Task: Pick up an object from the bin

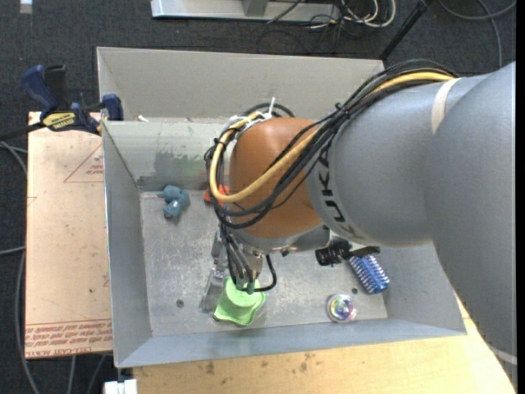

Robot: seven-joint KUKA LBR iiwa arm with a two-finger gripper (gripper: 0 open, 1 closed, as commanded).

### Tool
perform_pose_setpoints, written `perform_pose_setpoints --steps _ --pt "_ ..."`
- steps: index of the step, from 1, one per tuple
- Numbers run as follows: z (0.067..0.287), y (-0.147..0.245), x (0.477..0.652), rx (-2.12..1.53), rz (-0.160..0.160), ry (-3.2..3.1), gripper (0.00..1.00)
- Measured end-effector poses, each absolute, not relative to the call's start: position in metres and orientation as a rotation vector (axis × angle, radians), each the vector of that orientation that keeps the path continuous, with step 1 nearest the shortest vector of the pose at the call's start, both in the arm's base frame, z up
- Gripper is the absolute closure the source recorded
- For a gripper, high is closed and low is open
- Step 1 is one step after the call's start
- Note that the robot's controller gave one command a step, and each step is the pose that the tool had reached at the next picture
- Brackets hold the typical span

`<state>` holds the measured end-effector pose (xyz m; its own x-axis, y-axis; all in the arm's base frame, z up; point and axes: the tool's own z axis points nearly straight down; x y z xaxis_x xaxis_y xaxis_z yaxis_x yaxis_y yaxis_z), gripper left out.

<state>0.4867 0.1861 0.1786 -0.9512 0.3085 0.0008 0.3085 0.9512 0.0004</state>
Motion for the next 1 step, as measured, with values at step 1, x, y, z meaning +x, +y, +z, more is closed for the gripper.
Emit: perform_pose_setpoints --steps 1 --pt "0.1023 0.1088 0.5103 -0.946 0.006 -2.992 0.0"
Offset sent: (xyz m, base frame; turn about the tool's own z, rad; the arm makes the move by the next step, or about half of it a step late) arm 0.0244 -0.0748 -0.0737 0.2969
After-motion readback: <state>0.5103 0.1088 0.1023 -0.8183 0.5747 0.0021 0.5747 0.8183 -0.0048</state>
